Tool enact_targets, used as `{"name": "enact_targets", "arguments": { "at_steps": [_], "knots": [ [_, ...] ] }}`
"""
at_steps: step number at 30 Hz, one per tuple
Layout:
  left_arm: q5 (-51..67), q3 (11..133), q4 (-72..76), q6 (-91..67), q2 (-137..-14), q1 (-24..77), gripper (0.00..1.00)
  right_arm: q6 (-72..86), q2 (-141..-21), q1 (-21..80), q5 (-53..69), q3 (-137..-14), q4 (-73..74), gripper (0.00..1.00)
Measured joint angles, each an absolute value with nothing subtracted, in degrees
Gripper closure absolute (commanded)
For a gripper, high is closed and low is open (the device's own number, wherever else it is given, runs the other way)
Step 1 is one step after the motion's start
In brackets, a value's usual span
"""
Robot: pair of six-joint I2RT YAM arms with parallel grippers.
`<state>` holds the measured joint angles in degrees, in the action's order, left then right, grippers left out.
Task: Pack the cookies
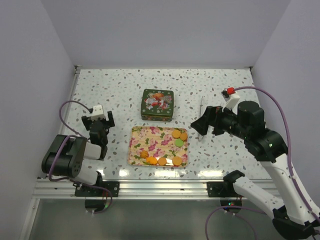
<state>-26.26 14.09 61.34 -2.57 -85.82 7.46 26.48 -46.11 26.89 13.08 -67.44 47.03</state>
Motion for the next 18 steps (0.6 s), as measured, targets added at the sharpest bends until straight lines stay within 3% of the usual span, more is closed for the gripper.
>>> {"name": "enact_targets", "arguments": {
  "at_steps": [4, 18],
  "knots": [
    [-21.93, 8.47, 66.92, -1.98, -86.24, 6.13, 0.0, 27.05, -46.26, 26.89, 13.04, -66.96, 46.48, 0.01],
    [-21.43, 8.36, 72.29, -1.98, -86.76, 6.11, 0.0, 34.17, -46.76, 26.89, 12.67, -65.95, 41.67, 0.01]
  ]
}}
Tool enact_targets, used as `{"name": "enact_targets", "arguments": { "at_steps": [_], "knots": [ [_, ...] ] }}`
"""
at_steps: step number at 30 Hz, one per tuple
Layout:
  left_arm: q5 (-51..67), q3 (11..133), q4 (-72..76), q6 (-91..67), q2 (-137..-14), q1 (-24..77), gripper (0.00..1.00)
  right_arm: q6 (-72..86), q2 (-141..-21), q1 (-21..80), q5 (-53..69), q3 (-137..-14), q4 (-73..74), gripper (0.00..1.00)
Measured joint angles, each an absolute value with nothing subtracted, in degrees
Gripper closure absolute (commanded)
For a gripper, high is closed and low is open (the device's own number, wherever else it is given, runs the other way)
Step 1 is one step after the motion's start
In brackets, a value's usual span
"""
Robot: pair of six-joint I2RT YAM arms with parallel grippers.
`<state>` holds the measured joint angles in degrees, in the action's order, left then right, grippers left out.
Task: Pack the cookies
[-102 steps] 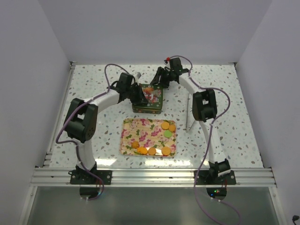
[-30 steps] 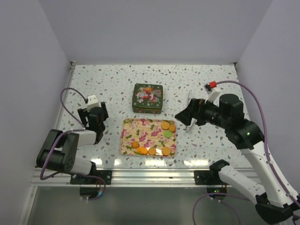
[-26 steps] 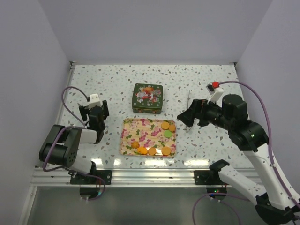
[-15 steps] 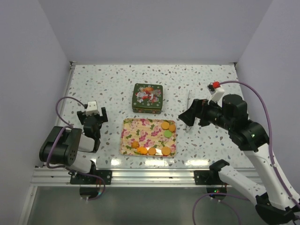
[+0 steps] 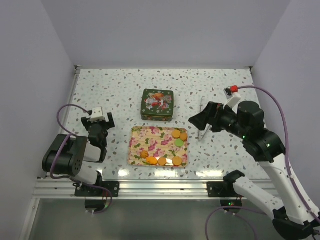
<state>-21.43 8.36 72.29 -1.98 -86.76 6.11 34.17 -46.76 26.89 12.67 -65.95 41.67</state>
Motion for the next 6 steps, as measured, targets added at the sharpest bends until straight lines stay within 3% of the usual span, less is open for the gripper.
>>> {"name": "enact_targets", "arguments": {
  "at_steps": [6],
  "knots": [
    [-21.43, 8.36, 72.36, -2.31, -86.76, 6.11, 0.0, 35.99, -44.8, 26.89, 12.75, -62.85, 37.45, 0.01]
  ]
}}
